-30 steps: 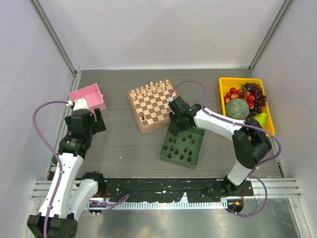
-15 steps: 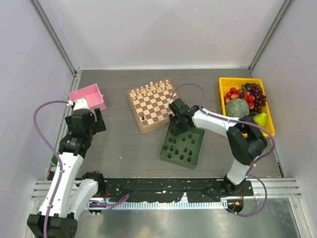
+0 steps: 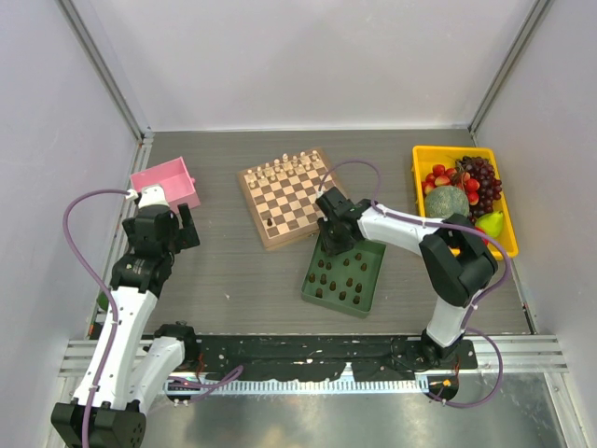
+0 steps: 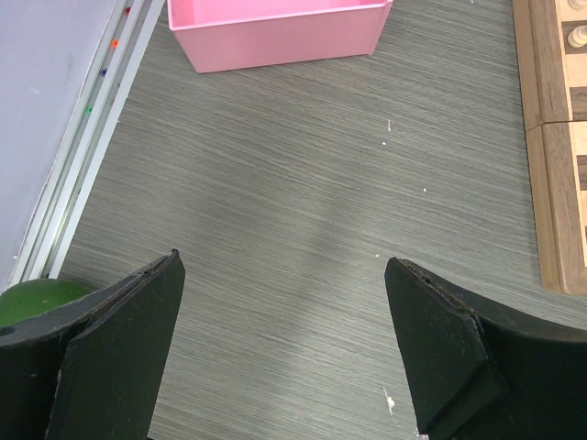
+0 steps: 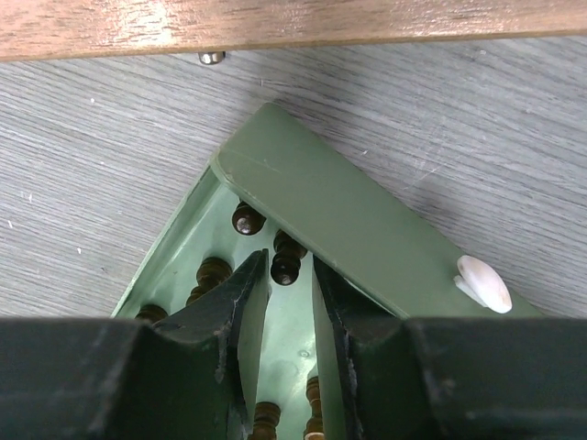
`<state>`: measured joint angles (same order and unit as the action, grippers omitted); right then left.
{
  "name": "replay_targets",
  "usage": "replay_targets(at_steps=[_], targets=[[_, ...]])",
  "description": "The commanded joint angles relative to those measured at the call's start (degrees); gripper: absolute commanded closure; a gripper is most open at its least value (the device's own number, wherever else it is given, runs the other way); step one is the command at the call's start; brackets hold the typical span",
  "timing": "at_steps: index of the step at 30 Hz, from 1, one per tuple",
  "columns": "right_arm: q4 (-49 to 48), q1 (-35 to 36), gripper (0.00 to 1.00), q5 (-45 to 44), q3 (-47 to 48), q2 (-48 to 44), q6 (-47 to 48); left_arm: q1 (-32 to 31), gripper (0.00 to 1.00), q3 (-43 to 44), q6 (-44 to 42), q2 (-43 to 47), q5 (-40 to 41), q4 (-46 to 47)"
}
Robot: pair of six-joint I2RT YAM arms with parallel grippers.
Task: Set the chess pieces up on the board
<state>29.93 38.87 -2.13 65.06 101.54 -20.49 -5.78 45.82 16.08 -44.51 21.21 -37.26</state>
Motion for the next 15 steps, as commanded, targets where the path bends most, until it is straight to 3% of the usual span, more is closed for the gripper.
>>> replay_targets(at_steps=[1,15], targets=[[-1.5,0.1,0.68,-0.2,2.3,-0.3,0.7,-0.1,0.01,1.0,-0.3,0.0,0.2,0.3],[-1.1,0.1,0.68,-1.1,3.3,-0.6,0.6,0.0,0.01,0.9,-0.3,0.0,0.1,0.4]])
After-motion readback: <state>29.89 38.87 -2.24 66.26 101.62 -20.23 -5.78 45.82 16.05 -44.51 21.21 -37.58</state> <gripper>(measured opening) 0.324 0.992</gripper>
